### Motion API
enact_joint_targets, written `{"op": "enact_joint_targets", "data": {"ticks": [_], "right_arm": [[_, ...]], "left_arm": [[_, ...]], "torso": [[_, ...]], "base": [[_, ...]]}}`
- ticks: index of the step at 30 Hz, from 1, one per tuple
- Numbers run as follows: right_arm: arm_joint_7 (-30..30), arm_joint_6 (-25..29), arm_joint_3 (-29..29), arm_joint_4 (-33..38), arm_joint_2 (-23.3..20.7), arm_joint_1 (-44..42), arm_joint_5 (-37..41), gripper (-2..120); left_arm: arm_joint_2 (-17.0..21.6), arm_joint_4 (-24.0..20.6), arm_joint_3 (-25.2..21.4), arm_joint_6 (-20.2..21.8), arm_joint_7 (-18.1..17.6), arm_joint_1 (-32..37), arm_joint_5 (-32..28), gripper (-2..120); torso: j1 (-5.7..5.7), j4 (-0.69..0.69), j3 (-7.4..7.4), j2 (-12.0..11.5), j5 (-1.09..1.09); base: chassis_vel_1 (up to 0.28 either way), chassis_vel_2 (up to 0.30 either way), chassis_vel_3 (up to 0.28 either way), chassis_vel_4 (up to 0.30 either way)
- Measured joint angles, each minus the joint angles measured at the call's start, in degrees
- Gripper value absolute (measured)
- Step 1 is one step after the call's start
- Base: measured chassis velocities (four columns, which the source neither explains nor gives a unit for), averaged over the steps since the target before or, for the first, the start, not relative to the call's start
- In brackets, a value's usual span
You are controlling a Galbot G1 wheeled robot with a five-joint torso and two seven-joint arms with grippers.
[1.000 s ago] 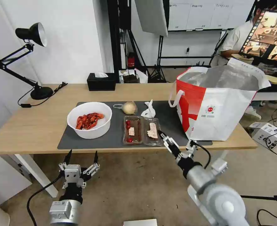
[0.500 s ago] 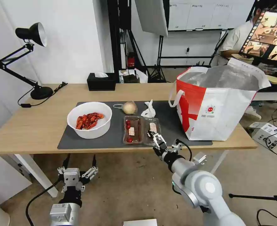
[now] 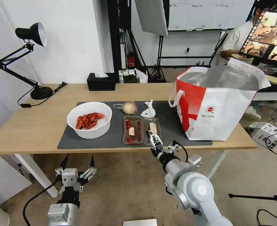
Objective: Pick up the trash from the table and place it into the takeout bag.
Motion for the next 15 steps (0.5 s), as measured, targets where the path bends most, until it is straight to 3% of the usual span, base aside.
{"op": "enact_joint_targets", "data": {"ticks": [15], "right_arm": [[1.34, 0.37, 0.08, -1.62, 1.92, 1.89, -0.11, 100]], "left_arm": [[0.0, -0.38, -0.74, -0.01, -0.05, 0.48, -0.06, 100]], "torso": [[0.0, 0.0, 0.0, 0.0, 0.0]], "base": [[0.0, 0.0, 0.0, 0.0]]}}
